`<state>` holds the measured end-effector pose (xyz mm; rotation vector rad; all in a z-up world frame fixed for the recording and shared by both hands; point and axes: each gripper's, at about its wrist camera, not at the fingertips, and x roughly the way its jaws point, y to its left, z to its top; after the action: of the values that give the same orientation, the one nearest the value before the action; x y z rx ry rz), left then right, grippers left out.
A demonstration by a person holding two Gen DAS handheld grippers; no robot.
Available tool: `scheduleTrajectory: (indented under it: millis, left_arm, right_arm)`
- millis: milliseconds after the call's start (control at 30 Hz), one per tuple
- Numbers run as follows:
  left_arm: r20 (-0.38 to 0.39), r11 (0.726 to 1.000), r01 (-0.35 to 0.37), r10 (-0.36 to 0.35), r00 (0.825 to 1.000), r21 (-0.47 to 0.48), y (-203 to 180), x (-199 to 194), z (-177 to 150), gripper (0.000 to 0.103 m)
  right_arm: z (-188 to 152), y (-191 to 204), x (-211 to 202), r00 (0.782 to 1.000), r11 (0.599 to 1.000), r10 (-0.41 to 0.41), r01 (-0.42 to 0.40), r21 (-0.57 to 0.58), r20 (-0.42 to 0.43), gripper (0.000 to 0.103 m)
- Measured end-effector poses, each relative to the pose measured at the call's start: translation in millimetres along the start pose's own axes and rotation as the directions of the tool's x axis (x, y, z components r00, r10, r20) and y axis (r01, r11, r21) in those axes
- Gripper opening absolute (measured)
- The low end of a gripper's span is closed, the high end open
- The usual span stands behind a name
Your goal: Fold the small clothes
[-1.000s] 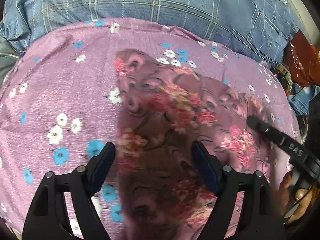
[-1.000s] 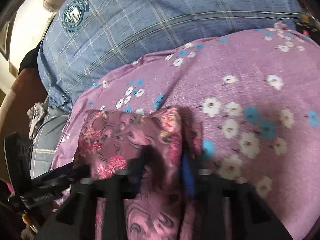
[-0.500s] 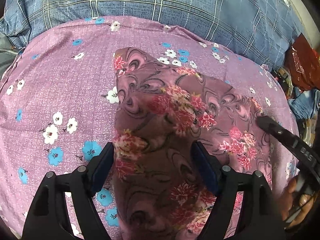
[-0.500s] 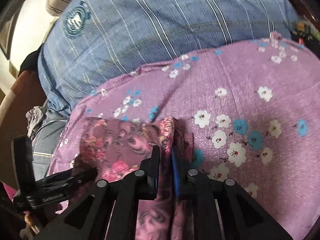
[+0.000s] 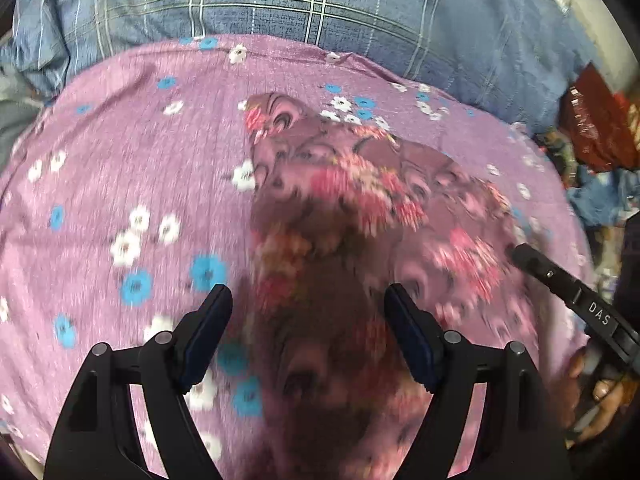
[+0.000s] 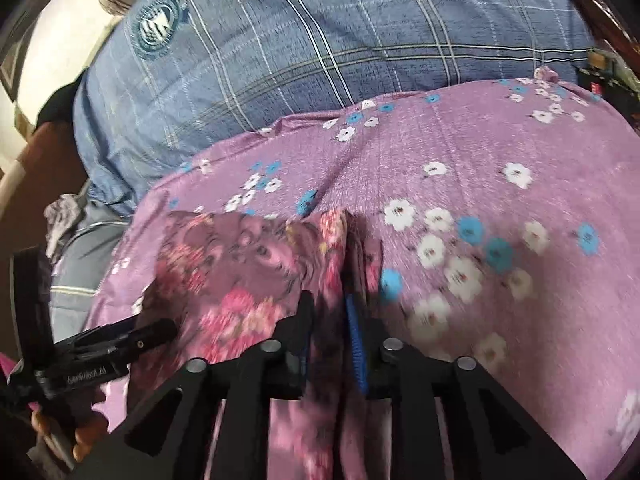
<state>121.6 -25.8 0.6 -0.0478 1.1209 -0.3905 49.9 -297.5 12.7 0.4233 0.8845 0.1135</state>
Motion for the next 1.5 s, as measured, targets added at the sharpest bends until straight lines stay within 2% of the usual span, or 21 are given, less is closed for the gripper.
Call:
scheduleTrajectory:
  millis: [67,133,167,200,233,333,400,467,633,700,767,833,867,900,1033,1133,1200,1367,1433,1467,1500]
  left_arm:
    - [-0.036,0.998,0.055,-0.057,0.998,-0.043,9.7,2.3,-12.7,0.079]
    - [-0.069,0.991,0.100,-0.106,0.992,-0.092,15.2,9.5,-23.6,0.079]
    - [-0.062,0.988,0.107,-0.114,0.992,-0.107,15.8,8.8,-27.8,0.079]
    - [-0.057,0.989,0.104,-0.110,0.992,-0.104,14.0,6.0,-29.9,0.079]
    - [-0.058,0.990,0.101,-0.107,0.993,-0.097,11.7,3.6,-31.1,0.079]
    - [-0.060,0.993,0.073,-0.079,0.995,-0.088,9.0,3.6,-32.4,0.078]
    - [-0.071,0.991,0.074,-0.082,0.994,-0.107,12.8,4.1,-32.4,0.076]
    - [-0.071,0.986,0.095,-0.105,0.992,-0.138,20.1,-3.3,-33.9,0.072]
    - [-0.055,0.973,0.174,-0.184,0.981,-0.152,37.9,-25.3,-54.3,0.072]
    - [-0.073,0.965,0.210,-0.223,0.972,-0.155,37.5,-23.8,-65.4,0.072]
    - [-0.100,0.963,0.224,-0.240,0.966,-0.151,34.1,-16.9,-77.3,0.072]
    - [-0.078,0.974,0.199,-0.208,0.975,-0.110,26.3,-18.2,-86.0,0.072]
    - [-0.071,0.980,0.181,-0.187,0.980,-0.080,20.9,-20.7,-88.1,0.072]
    - [-0.073,0.982,0.177,-0.182,0.981,-0.068,18.1,-21.9,-87.1,0.072]
    - [-0.043,0.974,0.209,-0.213,0.976,-0.088,22.9,-32.9,-75.3,0.070]
    - [-0.021,0.968,0.214,-0.218,0.976,-0.133,31.4,-34.3,-61.9,0.070]
    - [-0.037,0.962,0.219,-0.228,0.973,-0.161,32.7,-26.8,-48.5,0.070]
    - [-0.094,0.958,0.215,-0.236,0.967,-0.191,24.0,-4.3,-26.2,0.069]
    - [-0.087,0.960,0.217,-0.235,0.968,-0.179,16.2,-2.8,-20.3,0.070]
    - [-0.079,0.965,0.204,-0.219,0.972,-0.168,12.8,-3.4,-17.6,0.070]
    - [-0.074,0.969,0.186,-0.200,0.977,-0.159,12.1,-2.7,-17.3,0.070]
  right_arm:
    - [-11.5,-7.1,-8.3,1.000,1.000,0.022,-0.022,0.020,-0.004,0.044]
    - [-24.1,-14.1,-8.1,0.999,0.998,0.035,-0.034,0.055,-0.025,0.046]
    - [-29.8,-15.2,-4.1,0.998,0.997,0.046,-0.044,0.065,-0.036,0.042]
    - [-34.2,-14.5,-2.9,0.998,0.997,0.055,-0.053,0.065,-0.032,0.024]
    - [-37.2,-9.0,-5.7,0.997,0.996,0.082,-0.082,0.041,-0.007,0.012]
    - [-41.0,8.8,-16.3,0.998,0.997,0.035,-0.032,-0.064,0.055,0.010]
    - [-41.3,8.9,-6.8,0.999,0.994,-0.021,0.024,-0.104,0.032,0.011]
    - [-43.1,4.4,-5.4,0.999,0.996,-0.041,0.043,-0.083,0.025,0.012]
    - [-50.1,-6.6,-31.0,0.997,0.997,0.075,-0.075,0.035,-0.012,0.027]
    - [-60.7,-12.7,-36.3,0.990,0.987,0.138,-0.136,0.086,-0.024,0.044]
    - [-73.3,-16.6,-34.7,0.987,0.982,0.157,-0.152,0.112,-0.036,0.045]
    - [-84.9,-15.2,-27.6,0.991,0.990,0.124,-0.119,0.079,-0.054,0.037]
    - [-89.0,-12.1,-26.9,0.992,0.992,0.117,-0.115,0.046,-0.040,0.027]
    - [-90.1,-8.8,-29.2,0.993,0.993,0.118,-0.117,0.029,-0.021,0.024]
    - [-76.9,1.8,-39.4,0.997,0.997,0.080,-0.080,-0.010,0.004,0.027]
    - [-56.0,-13.5,-43.9,0.994,0.990,0.101,-0.105,0.092,0.051,0.031]
    - [-41.6,-23.9,-39.2,0.992,0.980,0.108,-0.117,0.162,0.061,0.044]
    - [-12.8,-33.2,3.9,0.987,0.949,0.162,-0.156,0.273,0.000,0.048]
    - [-7.6,-28.6,21.8,0.984,0.943,0.173,-0.155,0.293,-0.035,0.047]
    - [-5.6,-23.8,24.1,0.983,0.946,0.183,-0.168,0.278,-0.028,0.041]
    - [-2.5,-17.2,22.6,0.980,0.951,0.198,-0.191,0.244,-0.004,0.026]
